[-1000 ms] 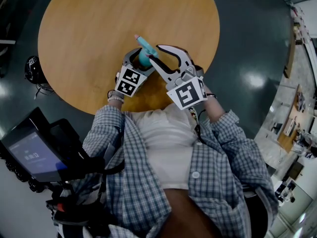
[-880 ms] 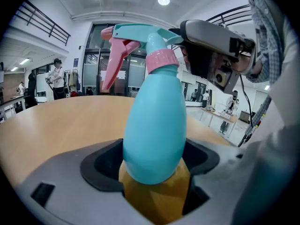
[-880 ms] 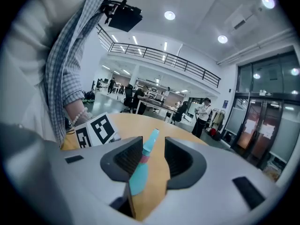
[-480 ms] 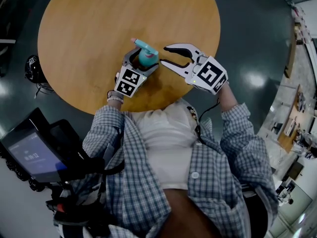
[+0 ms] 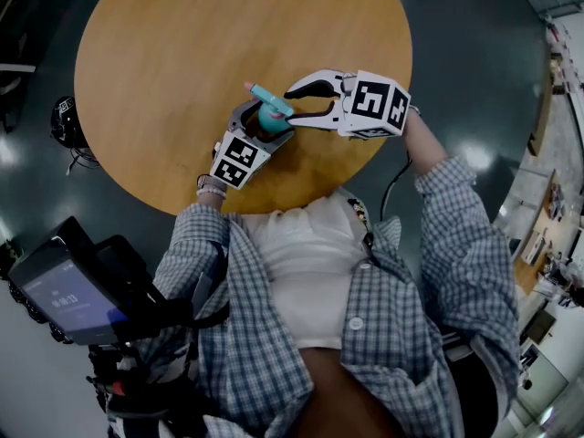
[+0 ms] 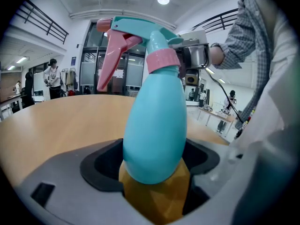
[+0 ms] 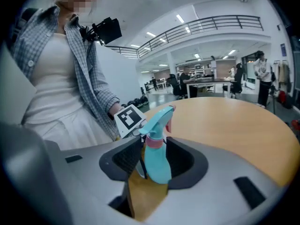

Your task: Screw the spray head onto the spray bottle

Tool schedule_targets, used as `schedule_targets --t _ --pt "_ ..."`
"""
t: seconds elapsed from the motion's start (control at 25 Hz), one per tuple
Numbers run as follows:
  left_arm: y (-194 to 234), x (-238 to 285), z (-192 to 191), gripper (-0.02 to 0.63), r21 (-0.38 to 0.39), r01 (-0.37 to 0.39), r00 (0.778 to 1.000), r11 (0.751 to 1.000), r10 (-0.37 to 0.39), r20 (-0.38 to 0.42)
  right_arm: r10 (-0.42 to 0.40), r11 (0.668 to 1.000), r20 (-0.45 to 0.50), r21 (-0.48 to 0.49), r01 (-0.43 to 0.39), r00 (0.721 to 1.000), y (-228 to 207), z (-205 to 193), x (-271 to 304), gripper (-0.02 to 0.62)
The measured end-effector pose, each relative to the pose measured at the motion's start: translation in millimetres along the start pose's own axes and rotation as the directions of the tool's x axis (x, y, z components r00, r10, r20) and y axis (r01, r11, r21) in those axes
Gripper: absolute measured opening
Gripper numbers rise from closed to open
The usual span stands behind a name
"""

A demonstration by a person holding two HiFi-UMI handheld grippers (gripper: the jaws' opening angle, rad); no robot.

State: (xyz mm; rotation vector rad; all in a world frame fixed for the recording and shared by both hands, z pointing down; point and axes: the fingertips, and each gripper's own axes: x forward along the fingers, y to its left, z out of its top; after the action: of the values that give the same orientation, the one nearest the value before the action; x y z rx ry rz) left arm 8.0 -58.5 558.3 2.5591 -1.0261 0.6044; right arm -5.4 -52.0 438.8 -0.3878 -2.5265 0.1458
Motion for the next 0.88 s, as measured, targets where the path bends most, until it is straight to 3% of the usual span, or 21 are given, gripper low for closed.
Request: schedule_targets --t 0.16,0.56,0.72,0.88 --pt "-1 -3 -2 0.400 0.000 0.004 1.000 1.000 -0.004 -0.001 0.148 0.988 -0.047 -0.042 -0.150 0.988 6 3 8 0.143" --pt "-5 -6 -4 0.400 -0.001 0.008 1.000 1.000 -0.008 -0.006 0.329 0.942 -0.071 -0.051 -0.333 0.942 9 7 23 0.124" --pt "-7 -8 -6 0.400 0.000 0.008 1.000 1.000 -0.008 -0.005 0.311 0.943 -0.063 -0.102 -0.316 0.948 14 9 22 0.121" --pt "-8 -9 -4 0.400 0.003 0.010 1.000 1.000 -0.010 -0.003 0.200 0.960 -0.022 -0.194 -0.201 0.979 19 8 19 0.120"
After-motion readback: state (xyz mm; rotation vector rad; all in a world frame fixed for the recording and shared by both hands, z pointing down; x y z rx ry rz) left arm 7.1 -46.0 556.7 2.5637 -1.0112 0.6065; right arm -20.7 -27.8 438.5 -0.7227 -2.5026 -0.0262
